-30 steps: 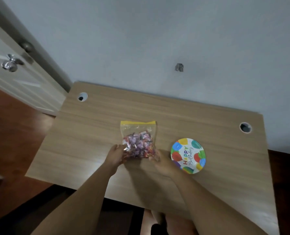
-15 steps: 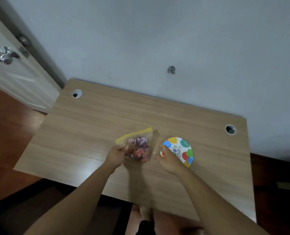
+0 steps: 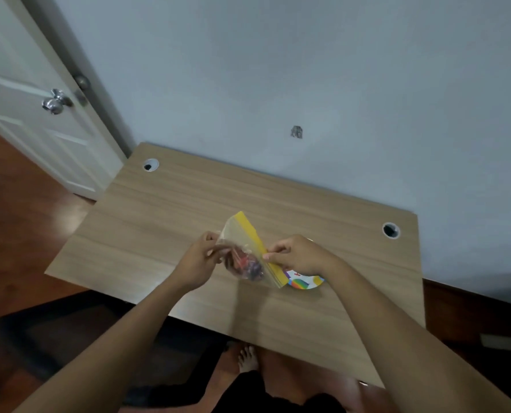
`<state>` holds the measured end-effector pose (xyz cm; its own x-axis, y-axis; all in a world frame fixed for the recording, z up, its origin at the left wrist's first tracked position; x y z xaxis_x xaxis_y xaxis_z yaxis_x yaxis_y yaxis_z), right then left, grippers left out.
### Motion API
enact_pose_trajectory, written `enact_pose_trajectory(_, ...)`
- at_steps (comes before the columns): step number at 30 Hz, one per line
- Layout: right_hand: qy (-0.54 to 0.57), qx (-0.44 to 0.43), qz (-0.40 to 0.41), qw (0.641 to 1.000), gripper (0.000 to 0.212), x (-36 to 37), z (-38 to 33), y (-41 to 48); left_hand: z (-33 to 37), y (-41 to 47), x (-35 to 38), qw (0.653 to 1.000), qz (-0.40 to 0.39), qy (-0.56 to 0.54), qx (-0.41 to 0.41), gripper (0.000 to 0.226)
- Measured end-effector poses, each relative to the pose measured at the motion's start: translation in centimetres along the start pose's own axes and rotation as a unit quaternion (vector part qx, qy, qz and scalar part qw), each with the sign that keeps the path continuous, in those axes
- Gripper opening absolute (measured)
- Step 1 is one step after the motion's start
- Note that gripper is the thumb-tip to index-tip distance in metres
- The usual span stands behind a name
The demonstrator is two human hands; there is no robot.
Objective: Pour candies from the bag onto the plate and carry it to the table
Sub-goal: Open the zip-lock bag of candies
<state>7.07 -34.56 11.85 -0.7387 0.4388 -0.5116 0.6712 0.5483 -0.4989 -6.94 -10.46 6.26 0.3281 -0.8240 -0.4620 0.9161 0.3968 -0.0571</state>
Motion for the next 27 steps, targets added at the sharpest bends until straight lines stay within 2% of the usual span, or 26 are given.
enact_pose_trajectory(4,0.087,0.012,0.007,0.996,0.012,0.7,0.1,-0.9,1.4,-1.4,-0.6,0.997,0.011,-0.028,-0.071,0.038)
enact_pose_trajectory(7,0.126,0.018,0.055,0.99,0.01,1.3,-0.4,-1.8,2.0,-2.1,-0.7,0.985,0.101,0.091,-0.108,0.029)
enact_pose_trajectory(9,0.125,0.021,0.086,0.988,0.016,1.6,-0.7,-2.3,3.4,-2.8,-0.4,0.971,0.162,0.102,-0.139,0.027)
enact_pose_trajectory(10,0.114,0.02,0.101,0.988,0.018,1.7,-0.8,-2.5,4.4,-3.1,0.0,0.971,0.16,0.07,-0.161,0.027)
enact_pose_trajectory(12,0.096,0.021,0.123,0.987,0.019,1.9,-0.8,-2.9,6.7,-3.9,1.2,0.965,0.105,-0.059,-0.232,0.034)
enact_pose_trajectory(14,0.089,0.021,0.127,0.988,0.018,2.4,-0.8,-3.3,8.4,-4.6,2.3,0.937,0.047,-0.173,-0.299,0.045)
enact_pose_trajectory(17,0.095,0.014,0.115,0.989,0.024,3.0,-0.5,-3.9,9.1,-5.0,3.5,0.914,0.017,-0.23,-0.334,0.059)
enact_pose_trajectory(22,0.144,0.003,0.104,0.984,0.032,2.9,-0.2,-5.8,9.3,-5.5,4.4,0.887,0.01,-0.327,-0.327,0.031)
enact_pose_trajectory(27,0.256,-0.002,0.121,0.959,0.039,3.3,-0.1,-7.3,9.6,-6.0,4.7,0.866,0.03,-0.382,-0.32,0.022)
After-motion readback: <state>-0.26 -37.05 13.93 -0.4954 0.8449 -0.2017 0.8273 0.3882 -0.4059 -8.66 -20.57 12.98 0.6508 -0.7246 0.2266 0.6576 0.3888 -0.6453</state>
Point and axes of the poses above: each hand's wrist, its own y-axis towards the middle knuckle, its own x-axis out of the palm, z = x × y, the point moved 1 cm from there along y, towards the middle knuckle, and after that the axes turned 10 degrees about z, right-handed, at the moved point
